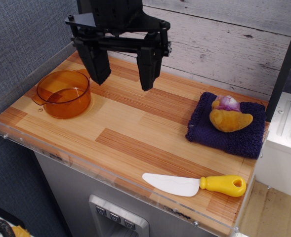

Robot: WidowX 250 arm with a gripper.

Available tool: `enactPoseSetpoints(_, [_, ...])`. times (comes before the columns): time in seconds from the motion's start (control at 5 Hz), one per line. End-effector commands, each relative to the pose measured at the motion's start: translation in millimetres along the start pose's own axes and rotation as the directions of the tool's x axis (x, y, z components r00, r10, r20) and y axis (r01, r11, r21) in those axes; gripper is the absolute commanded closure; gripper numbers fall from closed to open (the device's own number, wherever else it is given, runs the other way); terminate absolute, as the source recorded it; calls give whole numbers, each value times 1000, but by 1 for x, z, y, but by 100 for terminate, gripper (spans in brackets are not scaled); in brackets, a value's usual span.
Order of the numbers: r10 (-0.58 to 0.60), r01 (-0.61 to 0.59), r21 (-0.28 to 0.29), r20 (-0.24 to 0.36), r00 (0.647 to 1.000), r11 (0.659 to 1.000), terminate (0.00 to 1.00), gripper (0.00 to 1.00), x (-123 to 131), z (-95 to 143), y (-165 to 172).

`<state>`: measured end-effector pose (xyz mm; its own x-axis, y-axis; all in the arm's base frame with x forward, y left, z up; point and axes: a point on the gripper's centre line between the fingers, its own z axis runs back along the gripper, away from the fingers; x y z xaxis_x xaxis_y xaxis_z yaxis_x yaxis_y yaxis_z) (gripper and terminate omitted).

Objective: Move the pot to the middle of the table

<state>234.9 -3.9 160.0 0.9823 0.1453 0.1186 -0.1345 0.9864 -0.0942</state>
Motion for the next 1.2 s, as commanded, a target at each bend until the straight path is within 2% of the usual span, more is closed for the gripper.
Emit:
enactPoseSetpoints(0.0, [0,0,0,0,1000,1000,0,0,0,0,0])
enactPoseSetpoints(0.2, [76,-77,22,12,997,997,0,0,11,7,18])
enactPoseSetpoints(0.6, [318,-322,28,90,944,946,0,0,36,41,65])
enactPoseSetpoints(0.8, [454,-463,46,129,882,885,0,0,45,55,104])
enactPoseSetpoints(1.0, [566,-578,56,146,811,814,0,0,50,52,141])
